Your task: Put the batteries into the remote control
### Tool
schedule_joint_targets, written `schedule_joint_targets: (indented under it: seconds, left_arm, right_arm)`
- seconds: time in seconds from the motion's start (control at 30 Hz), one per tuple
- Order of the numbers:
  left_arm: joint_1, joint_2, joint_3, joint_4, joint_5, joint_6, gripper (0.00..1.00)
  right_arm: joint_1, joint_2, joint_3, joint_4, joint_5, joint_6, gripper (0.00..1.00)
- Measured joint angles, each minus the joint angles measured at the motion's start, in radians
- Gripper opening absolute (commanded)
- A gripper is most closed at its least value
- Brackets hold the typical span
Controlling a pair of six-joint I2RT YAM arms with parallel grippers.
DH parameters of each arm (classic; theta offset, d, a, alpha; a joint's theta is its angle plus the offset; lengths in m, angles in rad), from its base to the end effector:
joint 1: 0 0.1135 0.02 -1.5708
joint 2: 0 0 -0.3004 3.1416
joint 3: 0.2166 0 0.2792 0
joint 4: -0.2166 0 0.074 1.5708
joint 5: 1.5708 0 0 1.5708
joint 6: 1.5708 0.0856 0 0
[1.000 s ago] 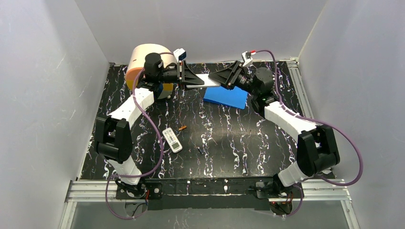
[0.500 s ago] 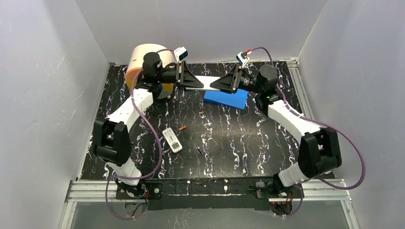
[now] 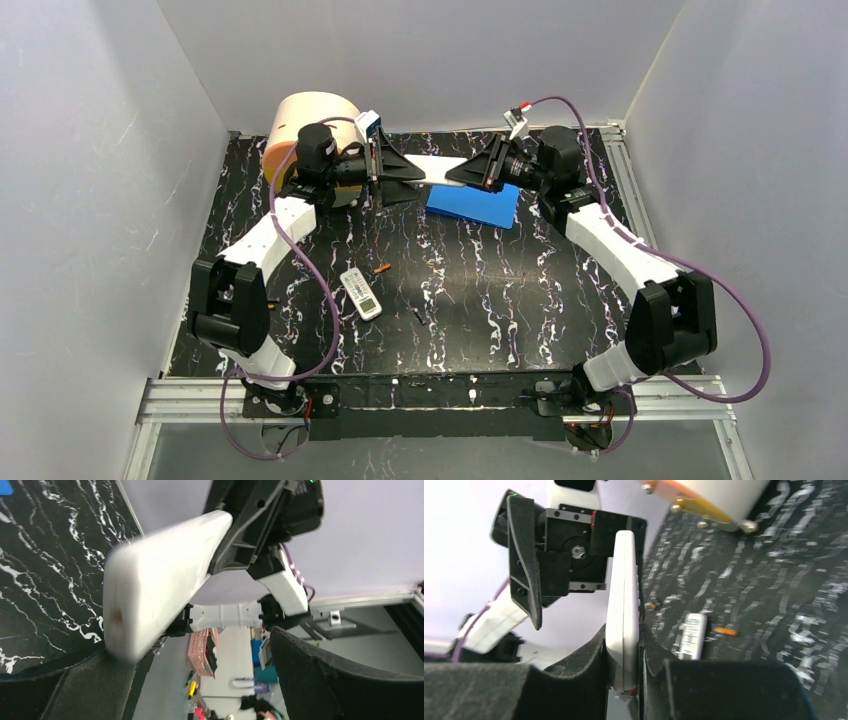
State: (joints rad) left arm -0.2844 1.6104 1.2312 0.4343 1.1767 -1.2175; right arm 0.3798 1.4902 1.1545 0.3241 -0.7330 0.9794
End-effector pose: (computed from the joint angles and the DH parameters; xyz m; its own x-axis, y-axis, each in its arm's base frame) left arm 0.3753 -0.1921 0.3744 -0.9130 -0.1084 -0.3932 0.3930 0.0235 -0.9192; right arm 0.3601 0.2054 0.3782 -0.7506 0.3647 -0.5510 -0.4911 0.2501 0.8344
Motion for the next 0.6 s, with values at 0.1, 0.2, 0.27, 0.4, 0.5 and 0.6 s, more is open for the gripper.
schedule_joint_targets:
  seconds: [0.1, 0.2, 0.27, 0.4, 0.5, 0.6]
  left_arm:
    - [0.008, -0.007, -0.016, -0.1, -0.063, 0.074, 0.98]
    - [0.021, -0.032, -0.007, -0.317, -0.174, 0.239, 0.99]
    - [0.027, -0.05, 0.005, -0.454, -0.245, 0.343, 0.99]
    - [0.034, -0.066, 0.012, -0.55, -0.273, 0.44, 0.98]
    - [0.034, -0.065, 0.012, -0.549, -0.256, 0.451, 0.96]
    - [0.033, -0.064, 0.01, -0.515, -0.217, 0.434, 0.93]
  right_arm:
    - [-0.017, -0.032, 0.031, -0.169, 0.086, -0.122, 0.01]
    - [-0.05, -0.06, 0.077, -0.349, 0.19, -0.261, 0.01]
    - [-0.067, -0.071, 0.101, -0.435, 0.236, -0.336, 0.01]
    - [-0.071, -0.082, 0.108, -0.528, 0.237, -0.415, 0.01]
    - [-0.069, -0.082, 0.099, -0.523, 0.176, -0.393, 0.01]
    - [-0.069, -0.085, 0.056, -0.419, 0.093, -0.3, 0.01]
